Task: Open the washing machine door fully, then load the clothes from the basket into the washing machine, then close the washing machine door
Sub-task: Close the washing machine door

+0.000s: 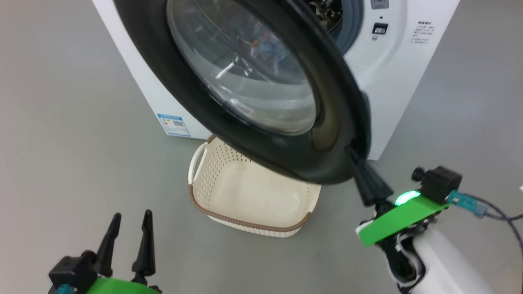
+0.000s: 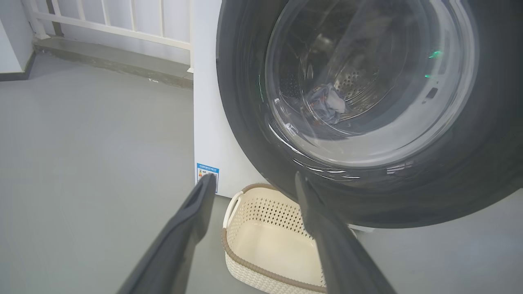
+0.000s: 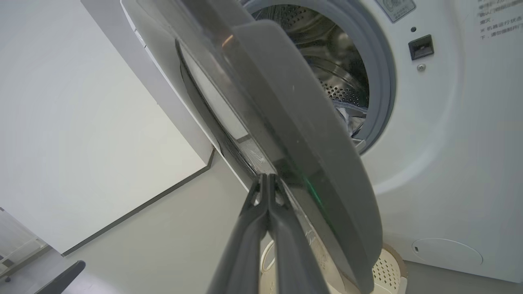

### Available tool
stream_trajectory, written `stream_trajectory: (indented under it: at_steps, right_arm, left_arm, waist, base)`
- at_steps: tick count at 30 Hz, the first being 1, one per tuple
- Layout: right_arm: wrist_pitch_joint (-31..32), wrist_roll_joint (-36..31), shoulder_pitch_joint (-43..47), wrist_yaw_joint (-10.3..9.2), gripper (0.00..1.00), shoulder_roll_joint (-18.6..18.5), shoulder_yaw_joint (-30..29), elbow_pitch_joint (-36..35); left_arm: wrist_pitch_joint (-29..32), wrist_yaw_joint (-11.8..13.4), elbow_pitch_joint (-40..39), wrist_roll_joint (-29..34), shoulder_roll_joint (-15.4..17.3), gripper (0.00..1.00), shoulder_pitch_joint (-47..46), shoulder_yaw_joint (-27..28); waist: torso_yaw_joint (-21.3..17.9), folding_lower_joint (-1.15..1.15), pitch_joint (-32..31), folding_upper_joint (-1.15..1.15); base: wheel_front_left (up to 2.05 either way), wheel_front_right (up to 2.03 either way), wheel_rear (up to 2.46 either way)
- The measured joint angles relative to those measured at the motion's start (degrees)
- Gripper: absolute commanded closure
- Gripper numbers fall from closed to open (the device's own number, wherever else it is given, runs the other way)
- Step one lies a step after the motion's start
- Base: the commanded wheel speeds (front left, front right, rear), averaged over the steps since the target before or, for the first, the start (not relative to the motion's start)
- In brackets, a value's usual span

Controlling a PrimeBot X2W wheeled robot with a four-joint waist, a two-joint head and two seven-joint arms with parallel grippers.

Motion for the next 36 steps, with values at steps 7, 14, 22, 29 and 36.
stream_trajectory:
  at_steps: [7, 14, 22, 29, 36]
  right_arm:
    - [0.0, -0.4, -5.2, 0.00, 1.00, -0.8, -5.3, 0.4]
    - [0.0, -2.0, -11.8, 0.00, 1.00, -2.4, -10.1, 1.8]
    - [-0.1, -2.5, -18.8, 0.00, 1.00, -3.0, -15.2, 3.7]
    - [-0.1, -3.5, -24.4, 0.00, 1.00, -3.5, -19.0, 4.9]
    - [-0.1, -4.1, -27.9, 0.00, 1.00, -3.7, -21.1, 5.3]
  left_arm:
    - [-0.2, 0.0, -1.1, 0.0, -0.9, 0.00, -3.0, -1.5]
    - [-0.2, 0.0, -2.1, -0.1, -1.6, 0.00, -6.5, -3.4]
    - [-0.2, 0.0, -3.1, -0.5, -2.2, 0.00, -8.9, -4.9]
    - [-0.2, 0.0, -3.7, -1.1, -2.3, 0.00, -10.9, -6.0]
    - [-0.2, 0.0, -3.9, -2.0, -2.5, 0.00, -12.0, -7.0]
  waist:
    - [0.6, 0.00, 3.4, 0.00]
    - [2.1, 0.00, 7.3, 0.00]
    - [4.6, 0.00, 11.1, 0.00]
    - [6.3, 0.00, 14.3, 0.00]
    - [7.5, 0.00, 16.2, 0.00]
  base:
    - [0.00, 0.00, 0.00]
    - [0.00, 0.00, 0.00]
    - [0.00, 0.00, 0.00]
    - [0.00, 0.00, 0.00]
    - [0.00, 0.00, 0.00]
